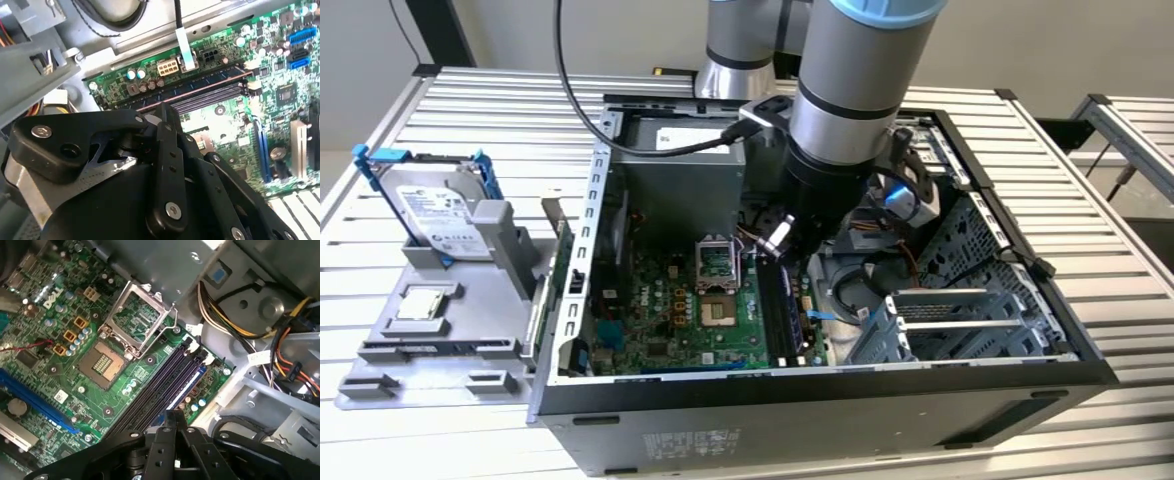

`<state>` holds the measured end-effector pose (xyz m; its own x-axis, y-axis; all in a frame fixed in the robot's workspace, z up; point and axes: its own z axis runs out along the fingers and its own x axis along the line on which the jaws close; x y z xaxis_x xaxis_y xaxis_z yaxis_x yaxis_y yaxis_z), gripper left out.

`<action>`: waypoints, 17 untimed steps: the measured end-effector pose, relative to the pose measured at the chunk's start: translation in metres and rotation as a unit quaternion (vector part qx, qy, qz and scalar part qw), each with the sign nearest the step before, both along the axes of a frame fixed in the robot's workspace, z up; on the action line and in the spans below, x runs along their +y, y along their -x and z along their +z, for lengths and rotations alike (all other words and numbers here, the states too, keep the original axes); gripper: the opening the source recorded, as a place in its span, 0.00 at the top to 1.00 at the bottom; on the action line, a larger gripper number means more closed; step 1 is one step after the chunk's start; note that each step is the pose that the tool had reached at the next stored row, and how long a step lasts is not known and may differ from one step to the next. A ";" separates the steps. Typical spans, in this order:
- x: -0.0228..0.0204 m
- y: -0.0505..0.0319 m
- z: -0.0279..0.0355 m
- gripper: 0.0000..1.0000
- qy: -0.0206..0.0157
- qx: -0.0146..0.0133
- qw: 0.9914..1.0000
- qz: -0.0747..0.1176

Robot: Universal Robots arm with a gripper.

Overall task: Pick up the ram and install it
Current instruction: 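Press down the ram until it locks into place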

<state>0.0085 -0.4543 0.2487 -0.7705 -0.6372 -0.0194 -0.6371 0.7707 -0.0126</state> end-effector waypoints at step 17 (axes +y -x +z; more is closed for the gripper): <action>0.0001 0.0000 -0.0004 1.00 -0.015 -0.001 0.990 0.141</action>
<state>0.0084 -0.4542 0.2484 -0.5622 -0.8259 -0.0433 -0.8268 0.5625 0.0055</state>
